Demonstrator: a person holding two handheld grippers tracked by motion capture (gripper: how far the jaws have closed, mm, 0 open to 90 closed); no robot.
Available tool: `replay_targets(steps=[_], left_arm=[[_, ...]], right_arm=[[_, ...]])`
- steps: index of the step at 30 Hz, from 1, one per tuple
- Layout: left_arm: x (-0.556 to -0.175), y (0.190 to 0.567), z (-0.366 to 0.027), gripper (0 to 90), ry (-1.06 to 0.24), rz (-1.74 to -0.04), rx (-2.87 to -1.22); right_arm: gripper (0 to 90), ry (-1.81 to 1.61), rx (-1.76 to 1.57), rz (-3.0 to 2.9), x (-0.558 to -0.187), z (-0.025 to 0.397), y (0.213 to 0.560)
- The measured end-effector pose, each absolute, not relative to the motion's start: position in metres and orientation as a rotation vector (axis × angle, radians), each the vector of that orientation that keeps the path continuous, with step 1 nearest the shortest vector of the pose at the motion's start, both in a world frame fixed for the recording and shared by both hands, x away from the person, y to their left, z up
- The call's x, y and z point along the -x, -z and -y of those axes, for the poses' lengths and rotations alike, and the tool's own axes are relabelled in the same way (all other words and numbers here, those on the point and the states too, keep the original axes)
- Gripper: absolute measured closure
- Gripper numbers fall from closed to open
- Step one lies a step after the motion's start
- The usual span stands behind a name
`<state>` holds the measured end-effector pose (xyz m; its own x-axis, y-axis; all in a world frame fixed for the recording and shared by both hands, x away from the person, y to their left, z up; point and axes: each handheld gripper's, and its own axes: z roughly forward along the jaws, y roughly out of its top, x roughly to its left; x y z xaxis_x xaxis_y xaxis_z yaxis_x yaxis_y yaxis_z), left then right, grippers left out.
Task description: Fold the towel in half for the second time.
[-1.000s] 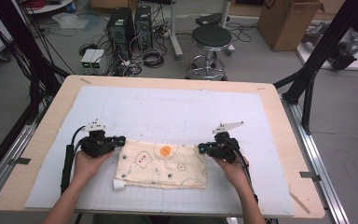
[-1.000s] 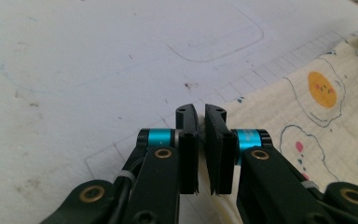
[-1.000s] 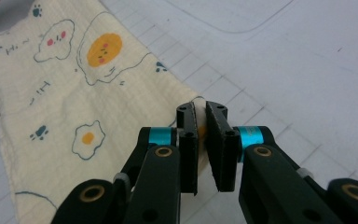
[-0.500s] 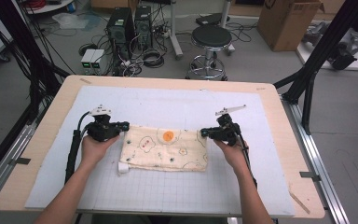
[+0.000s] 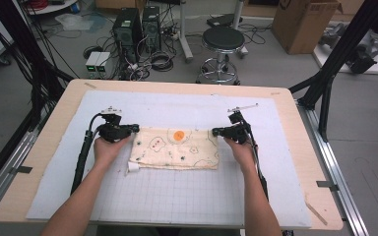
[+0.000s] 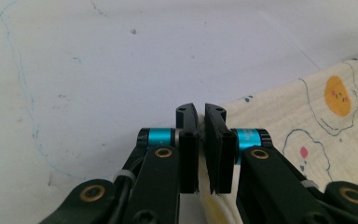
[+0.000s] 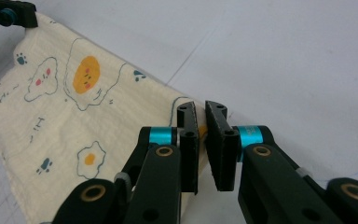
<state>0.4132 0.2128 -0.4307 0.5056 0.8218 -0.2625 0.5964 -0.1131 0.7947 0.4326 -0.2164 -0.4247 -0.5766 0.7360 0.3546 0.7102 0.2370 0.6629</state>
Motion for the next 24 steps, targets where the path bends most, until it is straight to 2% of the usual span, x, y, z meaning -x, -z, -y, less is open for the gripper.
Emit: replay_targets(steps=[24], left_arm=[[-0.393, 0.416, -0.226, 84.0, -0.286, -1.093, -1.788]], right_arm=[[84.1, -1.433, -1.350, -2.432, -0.417, 0.221, 0.406]])
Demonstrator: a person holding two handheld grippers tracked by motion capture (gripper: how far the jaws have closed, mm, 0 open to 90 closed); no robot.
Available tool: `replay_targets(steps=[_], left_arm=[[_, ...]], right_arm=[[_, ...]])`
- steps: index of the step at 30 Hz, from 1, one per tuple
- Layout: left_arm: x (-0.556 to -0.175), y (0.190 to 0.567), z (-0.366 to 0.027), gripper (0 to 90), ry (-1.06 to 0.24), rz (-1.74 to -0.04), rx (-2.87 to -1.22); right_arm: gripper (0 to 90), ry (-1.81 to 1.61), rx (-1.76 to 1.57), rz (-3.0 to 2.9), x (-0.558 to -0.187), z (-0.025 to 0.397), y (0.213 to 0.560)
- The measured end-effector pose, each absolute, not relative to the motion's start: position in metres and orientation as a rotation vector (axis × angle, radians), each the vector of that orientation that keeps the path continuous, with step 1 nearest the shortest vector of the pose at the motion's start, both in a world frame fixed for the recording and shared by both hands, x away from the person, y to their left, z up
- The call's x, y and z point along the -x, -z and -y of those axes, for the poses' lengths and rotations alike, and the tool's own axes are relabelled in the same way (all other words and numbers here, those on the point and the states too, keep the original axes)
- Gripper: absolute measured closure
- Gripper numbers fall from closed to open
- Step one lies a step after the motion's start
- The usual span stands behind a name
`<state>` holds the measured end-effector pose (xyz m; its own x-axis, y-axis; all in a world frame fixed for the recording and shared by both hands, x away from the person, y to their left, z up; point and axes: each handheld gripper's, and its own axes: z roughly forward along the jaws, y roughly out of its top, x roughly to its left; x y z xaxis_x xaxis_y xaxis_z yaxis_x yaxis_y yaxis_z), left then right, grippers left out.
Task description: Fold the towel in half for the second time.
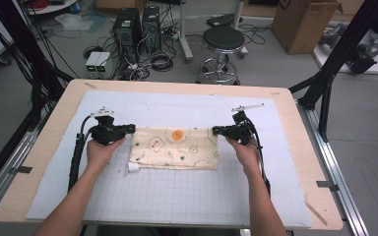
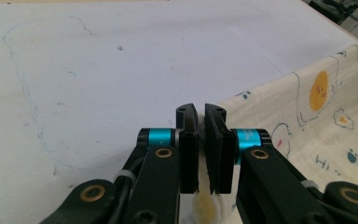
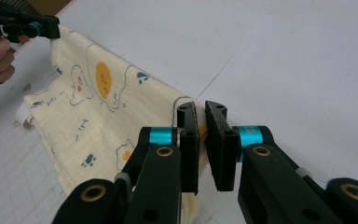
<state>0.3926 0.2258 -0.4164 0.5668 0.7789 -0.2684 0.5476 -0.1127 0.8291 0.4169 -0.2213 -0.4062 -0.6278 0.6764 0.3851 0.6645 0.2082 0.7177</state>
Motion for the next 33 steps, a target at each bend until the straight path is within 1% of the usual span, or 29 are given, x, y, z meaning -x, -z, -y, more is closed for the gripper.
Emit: replay_targets(steps=[10, 21, 28, 33], left_arm=[[-0.384, 0.416, -0.225, 84.1, -0.293, -1.062, -1.799], [-0.367, 0.420, -0.229, 83.9, -0.301, -1.037, -1.803], [-0.355, 0.419, -0.229, 83.6, -0.323, -0.999, -1.832], [-0.347, 0.420, -0.226, 83.4, -0.336, -0.966, -1.884]], right_arm=[[84.1, -1.473, -1.340, -2.422, -0.408, 0.227, 0.410], [84.1, -1.503, -1.247, -2.443, -0.391, 0.224, 0.403], [84.1, -1.493, -1.215, -2.471, -0.379, 0.223, 0.409], [84.1, -1.486, -1.197, -2.486, -0.371, 0.223, 0.411]])
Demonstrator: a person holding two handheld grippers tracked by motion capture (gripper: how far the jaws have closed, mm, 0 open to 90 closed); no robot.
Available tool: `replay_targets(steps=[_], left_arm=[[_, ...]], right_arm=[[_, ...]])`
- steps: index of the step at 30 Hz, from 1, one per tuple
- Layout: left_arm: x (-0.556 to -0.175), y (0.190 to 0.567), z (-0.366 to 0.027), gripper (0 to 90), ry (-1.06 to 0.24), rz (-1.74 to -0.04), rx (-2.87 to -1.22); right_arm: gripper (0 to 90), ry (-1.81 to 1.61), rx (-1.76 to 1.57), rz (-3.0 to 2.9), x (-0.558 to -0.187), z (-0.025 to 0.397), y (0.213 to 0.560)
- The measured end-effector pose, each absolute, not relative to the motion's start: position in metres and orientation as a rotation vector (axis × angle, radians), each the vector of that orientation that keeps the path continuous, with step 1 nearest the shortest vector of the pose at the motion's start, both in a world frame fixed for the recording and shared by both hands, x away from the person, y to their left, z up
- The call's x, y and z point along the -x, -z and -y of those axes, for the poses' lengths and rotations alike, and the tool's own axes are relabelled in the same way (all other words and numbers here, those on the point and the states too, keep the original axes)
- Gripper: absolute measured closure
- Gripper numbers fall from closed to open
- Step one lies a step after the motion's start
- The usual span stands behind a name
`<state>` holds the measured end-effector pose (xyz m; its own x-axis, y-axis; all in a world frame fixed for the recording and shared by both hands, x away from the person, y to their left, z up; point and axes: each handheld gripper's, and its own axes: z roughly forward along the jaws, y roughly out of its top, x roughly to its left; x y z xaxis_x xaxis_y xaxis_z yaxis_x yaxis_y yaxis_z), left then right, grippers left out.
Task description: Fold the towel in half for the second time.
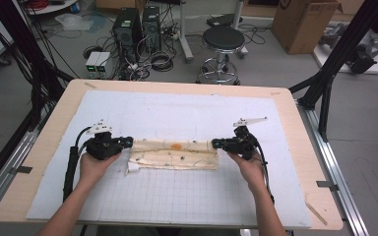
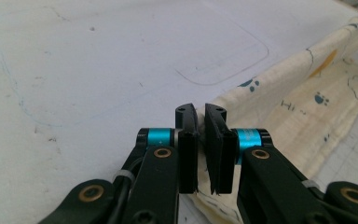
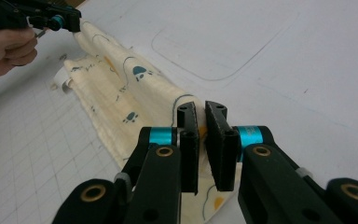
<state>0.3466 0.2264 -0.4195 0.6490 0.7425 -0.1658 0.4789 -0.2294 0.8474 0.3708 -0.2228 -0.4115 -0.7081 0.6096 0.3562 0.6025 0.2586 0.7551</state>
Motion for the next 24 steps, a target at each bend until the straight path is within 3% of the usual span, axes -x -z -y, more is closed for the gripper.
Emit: replay_targets(steps=[24], left_arm=[[-0.316, 0.435, -0.223, 82.6, -0.344, -0.900, -1.998]], right_arm=[[83.5, -1.385, -1.137, -2.561, -0.341, 0.221, 0.431]])
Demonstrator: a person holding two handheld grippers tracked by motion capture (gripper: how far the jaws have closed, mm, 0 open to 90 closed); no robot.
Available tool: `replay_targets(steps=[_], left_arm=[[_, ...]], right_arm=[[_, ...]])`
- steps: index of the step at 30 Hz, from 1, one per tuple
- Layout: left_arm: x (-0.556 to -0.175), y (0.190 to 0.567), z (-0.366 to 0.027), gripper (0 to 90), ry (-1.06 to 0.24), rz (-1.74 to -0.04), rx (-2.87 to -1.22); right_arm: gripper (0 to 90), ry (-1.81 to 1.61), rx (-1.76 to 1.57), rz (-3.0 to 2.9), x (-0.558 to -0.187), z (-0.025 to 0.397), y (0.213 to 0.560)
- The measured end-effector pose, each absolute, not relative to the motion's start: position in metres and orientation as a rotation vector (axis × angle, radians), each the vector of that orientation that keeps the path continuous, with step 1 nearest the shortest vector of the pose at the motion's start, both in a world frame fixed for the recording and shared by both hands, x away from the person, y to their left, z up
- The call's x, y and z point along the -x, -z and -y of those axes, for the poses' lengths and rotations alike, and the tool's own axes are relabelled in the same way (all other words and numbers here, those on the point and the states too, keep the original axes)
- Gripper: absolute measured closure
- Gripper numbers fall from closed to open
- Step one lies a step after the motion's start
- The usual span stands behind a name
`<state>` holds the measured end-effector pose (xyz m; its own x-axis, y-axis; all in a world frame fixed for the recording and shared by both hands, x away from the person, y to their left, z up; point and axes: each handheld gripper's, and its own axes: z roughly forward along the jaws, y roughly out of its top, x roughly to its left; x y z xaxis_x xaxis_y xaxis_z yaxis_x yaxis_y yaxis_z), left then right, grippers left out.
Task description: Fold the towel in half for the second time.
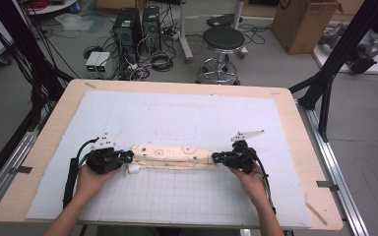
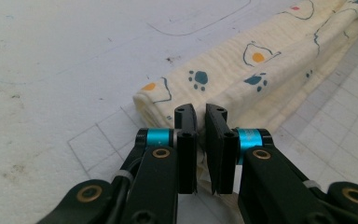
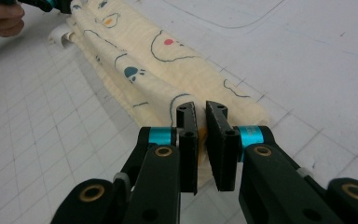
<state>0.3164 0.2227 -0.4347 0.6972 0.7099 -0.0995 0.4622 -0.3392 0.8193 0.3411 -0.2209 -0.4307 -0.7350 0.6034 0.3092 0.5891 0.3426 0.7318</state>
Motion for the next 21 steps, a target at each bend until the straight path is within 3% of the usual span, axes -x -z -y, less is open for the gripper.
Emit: replay_targets(steps=[6, 11, 15, 19, 21], left_arm=[[-0.312, 0.439, -0.225, 78.3, -0.320, -0.899, -2.010], [-0.308, 0.437, -0.226, 61.8, -0.280, -0.869, -2.013], [-0.302, 0.429, -0.229, 52.6, -0.302, -0.848, -1.974], [-0.303, 0.421, -0.225, 52.0, -0.304, -0.835, -1.928], [-0.306, 0.419, -0.217, 59.5, -0.312, -0.834, -1.946]], right_arm=[[80.7, -1.382, -1.139, -2.567, -0.334, 0.223, 0.436], [62.5, -1.419, -1.149, -2.531, -0.328, 0.228, 0.434], [57.5, -1.481, -1.119, -2.494, -0.323, 0.229, 0.426], [57.3, -1.492, -1.073, -2.480, -0.323, 0.220, 0.415], [62.5, -1.474, -1.058, -2.479, -0.325, 0.212, 0.411]])
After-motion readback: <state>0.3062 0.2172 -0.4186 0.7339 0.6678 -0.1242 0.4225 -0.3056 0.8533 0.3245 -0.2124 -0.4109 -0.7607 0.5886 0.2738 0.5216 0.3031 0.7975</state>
